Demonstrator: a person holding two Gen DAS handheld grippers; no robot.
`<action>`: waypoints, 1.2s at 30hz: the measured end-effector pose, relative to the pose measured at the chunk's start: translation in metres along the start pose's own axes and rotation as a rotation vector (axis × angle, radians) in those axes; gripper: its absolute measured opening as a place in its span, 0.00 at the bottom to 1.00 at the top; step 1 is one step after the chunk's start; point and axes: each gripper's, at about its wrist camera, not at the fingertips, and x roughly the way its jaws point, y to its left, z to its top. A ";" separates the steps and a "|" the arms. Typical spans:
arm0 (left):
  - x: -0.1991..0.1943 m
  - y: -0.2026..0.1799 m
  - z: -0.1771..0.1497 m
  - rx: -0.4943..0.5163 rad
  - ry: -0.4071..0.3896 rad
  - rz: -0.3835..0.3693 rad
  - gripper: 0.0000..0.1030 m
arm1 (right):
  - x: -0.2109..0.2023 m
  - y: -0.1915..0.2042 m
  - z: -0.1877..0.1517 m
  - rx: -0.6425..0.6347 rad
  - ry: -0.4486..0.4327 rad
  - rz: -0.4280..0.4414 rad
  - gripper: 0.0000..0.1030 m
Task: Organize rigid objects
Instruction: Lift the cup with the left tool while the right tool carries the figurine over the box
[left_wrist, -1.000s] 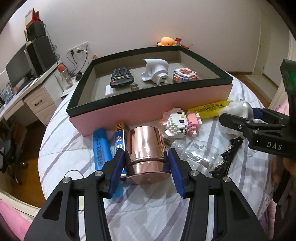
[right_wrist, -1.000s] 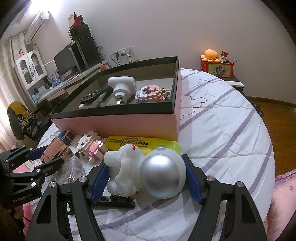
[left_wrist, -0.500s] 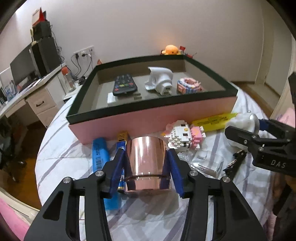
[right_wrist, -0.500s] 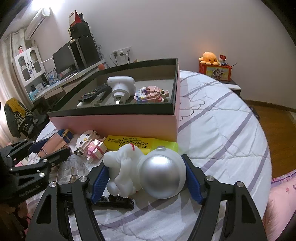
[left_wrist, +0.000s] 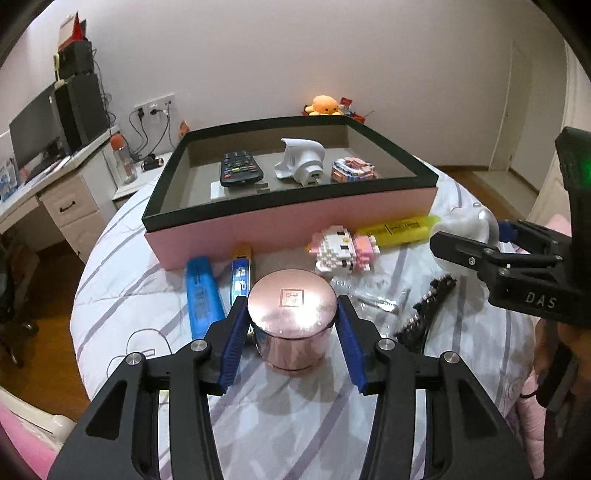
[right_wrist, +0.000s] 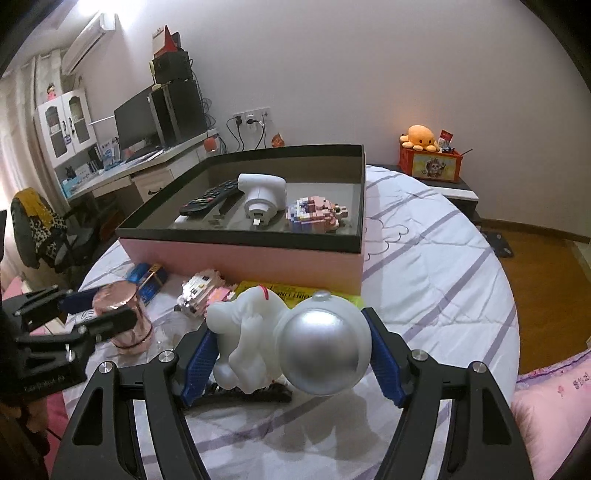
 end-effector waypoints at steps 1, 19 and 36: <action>0.000 0.001 0.000 -0.003 0.000 -0.001 0.46 | 0.000 0.000 -0.001 0.002 0.002 -0.001 0.72; -0.009 0.006 0.009 -0.028 -0.054 0.033 0.46 | -0.011 0.001 0.000 0.008 -0.032 -0.010 0.72; -0.139 0.038 0.044 -0.154 -0.437 0.173 0.46 | -0.106 0.051 0.040 -0.099 -0.339 -0.027 0.72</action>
